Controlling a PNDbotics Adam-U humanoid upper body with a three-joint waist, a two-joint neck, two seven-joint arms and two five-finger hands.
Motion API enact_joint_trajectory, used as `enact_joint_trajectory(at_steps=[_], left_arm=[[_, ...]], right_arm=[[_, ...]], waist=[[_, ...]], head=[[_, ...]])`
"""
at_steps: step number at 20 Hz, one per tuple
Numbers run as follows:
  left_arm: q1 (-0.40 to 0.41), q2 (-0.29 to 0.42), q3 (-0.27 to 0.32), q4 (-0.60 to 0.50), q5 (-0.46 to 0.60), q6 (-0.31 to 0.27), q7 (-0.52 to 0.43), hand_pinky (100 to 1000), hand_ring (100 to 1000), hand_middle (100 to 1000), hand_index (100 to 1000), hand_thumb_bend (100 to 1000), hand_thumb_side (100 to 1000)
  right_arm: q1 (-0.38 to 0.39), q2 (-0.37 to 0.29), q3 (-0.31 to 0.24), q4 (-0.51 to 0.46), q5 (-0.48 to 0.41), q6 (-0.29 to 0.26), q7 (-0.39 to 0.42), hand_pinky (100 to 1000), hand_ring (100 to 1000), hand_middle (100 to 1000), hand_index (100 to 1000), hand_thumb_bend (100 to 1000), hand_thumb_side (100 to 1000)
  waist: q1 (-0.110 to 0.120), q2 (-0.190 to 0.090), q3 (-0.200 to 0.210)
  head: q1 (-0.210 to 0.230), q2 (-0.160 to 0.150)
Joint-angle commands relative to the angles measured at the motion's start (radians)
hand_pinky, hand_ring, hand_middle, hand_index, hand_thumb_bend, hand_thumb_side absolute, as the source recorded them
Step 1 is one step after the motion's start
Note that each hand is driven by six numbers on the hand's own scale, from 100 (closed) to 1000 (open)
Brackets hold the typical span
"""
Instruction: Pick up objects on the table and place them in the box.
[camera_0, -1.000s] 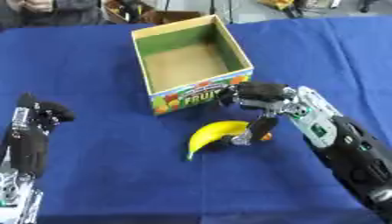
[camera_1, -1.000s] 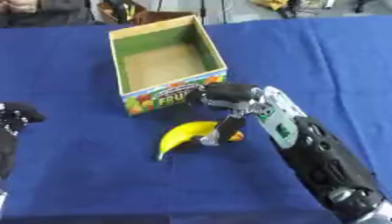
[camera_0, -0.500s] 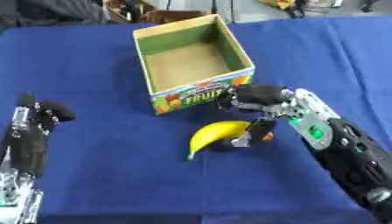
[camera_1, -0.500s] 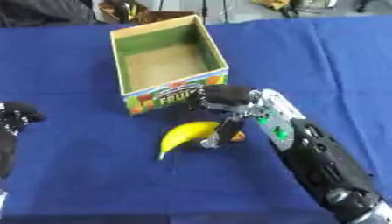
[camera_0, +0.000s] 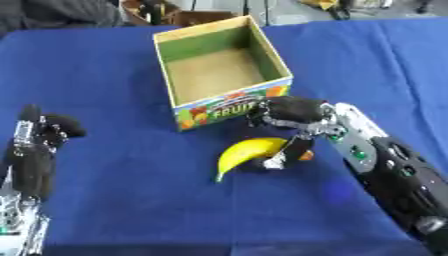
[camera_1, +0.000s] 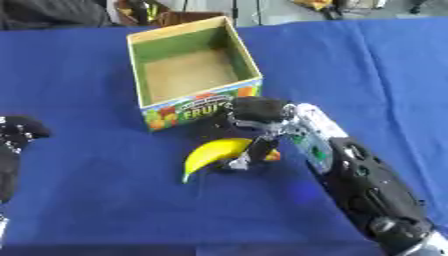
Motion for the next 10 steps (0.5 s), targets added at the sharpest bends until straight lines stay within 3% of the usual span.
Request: enact_joint_trajectory(at_steps=[1, 10], left_arm=[[-0.011, 0.009, -0.004, -0.015, 0.003, -0.002, -0.002, 641, 553, 518, 543, 198, 950], [-0.011, 0.009, -0.005, -0.015, 0.003, -0.002, -0.004, 641, 552, 517, 543, 197, 950]], right_arm=[[-0.014, -0.005, -0.002, -0.004, 0.023, -0.003, -0.030, 422, 561, 503, 674, 354, 426], [-0.015, -0.006, 0.002, -0.004, 0.079, -0.024, -0.087, 381, 533, 478, 652, 363, 403]], waist=[[0.002, -0.011, 0.002], [0.003, -0.012, 0.001]], head=[[0.001, 0.005], [0.002, 0.005]])
